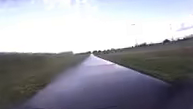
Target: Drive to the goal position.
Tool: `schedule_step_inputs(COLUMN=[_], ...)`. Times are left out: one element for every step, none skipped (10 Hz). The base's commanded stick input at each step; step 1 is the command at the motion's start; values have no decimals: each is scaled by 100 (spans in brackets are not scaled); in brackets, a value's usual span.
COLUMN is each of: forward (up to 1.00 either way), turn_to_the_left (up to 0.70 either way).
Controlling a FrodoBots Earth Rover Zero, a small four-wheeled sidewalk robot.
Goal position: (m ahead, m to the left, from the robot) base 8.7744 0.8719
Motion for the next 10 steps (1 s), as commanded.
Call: schedule_step_inputs(forward=[45,45,45,45,45,45,45,45,45,45], turn_to_the_left=[0,0,0,0,0,0,0,0,0,0])
